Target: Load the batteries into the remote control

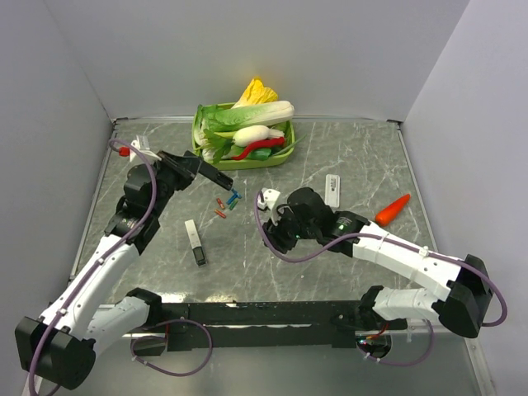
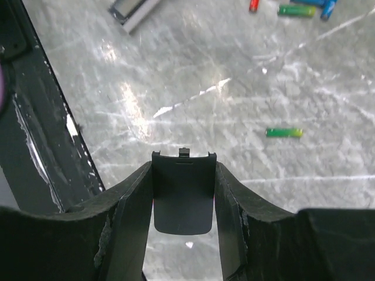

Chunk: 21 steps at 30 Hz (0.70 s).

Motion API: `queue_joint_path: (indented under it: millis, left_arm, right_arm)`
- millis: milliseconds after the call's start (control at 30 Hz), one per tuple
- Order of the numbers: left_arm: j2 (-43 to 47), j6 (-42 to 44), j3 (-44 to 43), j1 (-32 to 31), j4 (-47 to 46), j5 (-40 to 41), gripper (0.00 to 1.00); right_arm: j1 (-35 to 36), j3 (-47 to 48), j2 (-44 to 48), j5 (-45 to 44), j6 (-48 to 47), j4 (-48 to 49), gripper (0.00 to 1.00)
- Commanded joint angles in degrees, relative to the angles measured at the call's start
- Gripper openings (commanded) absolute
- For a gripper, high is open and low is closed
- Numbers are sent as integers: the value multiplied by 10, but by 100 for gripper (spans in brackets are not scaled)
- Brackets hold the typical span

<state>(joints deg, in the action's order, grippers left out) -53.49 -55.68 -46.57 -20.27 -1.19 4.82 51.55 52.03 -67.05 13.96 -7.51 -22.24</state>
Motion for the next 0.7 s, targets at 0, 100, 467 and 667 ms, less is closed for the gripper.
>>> queue_joint_path:
  millis: [0, 100, 467, 667]
  left_arm:
    - [4, 37, -9, 17, -42, -13, 1]
    - [20, 54, 23, 29, -55, -43, 1]
    - [76, 75, 195, 38, -149, -232, 1]
    - [65, 101, 218, 39, -147, -255, 1]
  right_arm:
    - [-8, -1, 1, -48, 49, -29, 25]
    - [-52, -1, -32, -116, 135, -64, 27]
    - [-201, -47, -142, -125, 308, -38, 31]
    - [-217, -30, -221, -162, 324, -35, 35]
